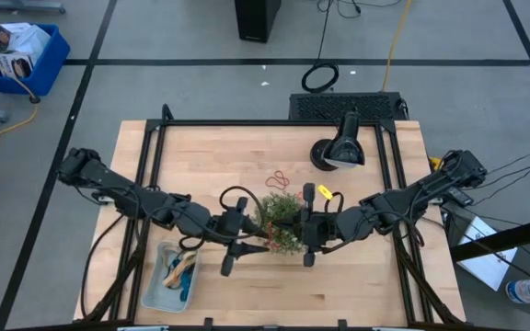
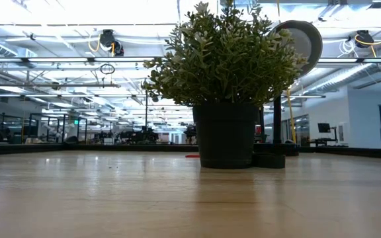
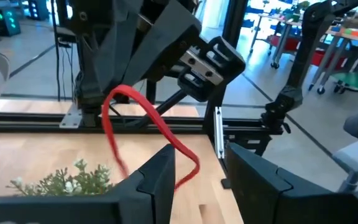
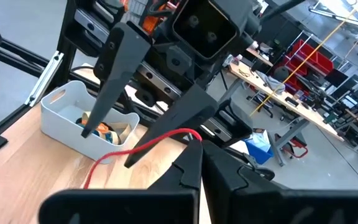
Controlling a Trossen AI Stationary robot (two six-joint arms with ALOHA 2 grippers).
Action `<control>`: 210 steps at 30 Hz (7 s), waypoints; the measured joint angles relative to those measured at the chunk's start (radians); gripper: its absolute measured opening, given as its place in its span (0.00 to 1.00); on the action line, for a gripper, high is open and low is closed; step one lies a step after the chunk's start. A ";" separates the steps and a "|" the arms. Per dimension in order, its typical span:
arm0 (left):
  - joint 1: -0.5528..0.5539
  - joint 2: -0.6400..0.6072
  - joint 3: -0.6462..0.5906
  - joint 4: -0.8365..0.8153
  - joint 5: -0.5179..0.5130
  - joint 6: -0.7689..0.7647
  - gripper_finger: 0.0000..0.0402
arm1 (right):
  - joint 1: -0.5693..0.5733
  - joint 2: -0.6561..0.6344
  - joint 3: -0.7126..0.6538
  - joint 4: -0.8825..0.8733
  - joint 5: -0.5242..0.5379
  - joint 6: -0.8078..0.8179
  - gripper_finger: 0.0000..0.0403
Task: Pick and place rubber bands into bin
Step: Put the bottom red rubber band into the blue bin, then put the black rubber band into the blue bin
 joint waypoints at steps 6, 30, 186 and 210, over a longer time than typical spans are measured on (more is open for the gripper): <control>0.000 0.000 0.000 0.033 0.000 0.042 0.37 | 0.000 0.000 0.000 -0.001 0.000 0.000 0.00; 0.045 0.000 0.000 0.008 0.008 -0.021 0.06 | 0.001 0.000 0.000 -0.015 0.000 0.001 0.00; -0.187 0.074 0.000 -1.265 0.344 -1.134 0.55 | 0.010 -0.669 -0.989 0.008 -0.155 0.779 0.39; -0.194 -0.169 0.000 -1.102 -0.511 -0.987 0.56 | 0.009 -0.669 -1.200 0.417 0.034 0.599 0.39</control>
